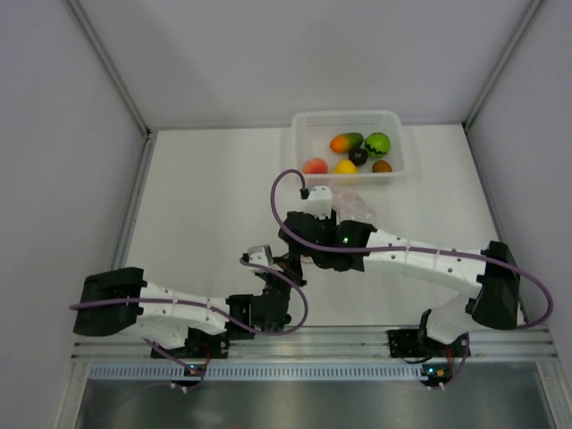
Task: Open the zip-top bag and remove the fake food
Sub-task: Pick up the fake fruit from the zipper food storage bag.
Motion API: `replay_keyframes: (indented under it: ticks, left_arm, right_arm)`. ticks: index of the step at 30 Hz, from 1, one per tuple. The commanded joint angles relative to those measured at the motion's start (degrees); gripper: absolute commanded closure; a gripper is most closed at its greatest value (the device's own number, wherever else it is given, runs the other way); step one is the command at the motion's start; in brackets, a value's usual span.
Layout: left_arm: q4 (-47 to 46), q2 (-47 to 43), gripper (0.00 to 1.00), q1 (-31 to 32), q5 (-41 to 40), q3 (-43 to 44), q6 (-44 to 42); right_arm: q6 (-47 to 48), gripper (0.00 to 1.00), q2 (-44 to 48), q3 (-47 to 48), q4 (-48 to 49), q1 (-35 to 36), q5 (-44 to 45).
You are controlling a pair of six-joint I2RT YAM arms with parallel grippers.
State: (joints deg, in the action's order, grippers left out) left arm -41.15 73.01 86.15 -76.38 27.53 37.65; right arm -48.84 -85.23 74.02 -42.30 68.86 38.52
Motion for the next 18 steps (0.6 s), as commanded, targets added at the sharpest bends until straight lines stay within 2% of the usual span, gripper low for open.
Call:
replay_keyframes:
  ticks: [1,6,11,18]
  left_arm:
    - [-5.0,-0.2,1.0,-1.3,-1.1,1.8,1.9]
    - [-5.0,-1.0,1.0,-1.3,-0.5,2.0,1.5]
    - [-5.1,-1.3,1.0,-1.0,0.6,2.4,0.1]
    - [-5.1,-2.9,1.0,-0.8,-0.5,0.7,-1.3]
  right_arm:
    - [0.2,1.0,3.2,2.0,-1.8,5.8,-8.0]
    - [-2.1,1.0,-0.2,5.9,-7.2,8.8,0.0]
    - [-0.4,1.0,-3.9,8.1,-9.3,9.6,2.5]
    - [6.3,1.0,-5.5,9.8,-9.5,4.4,1.1]
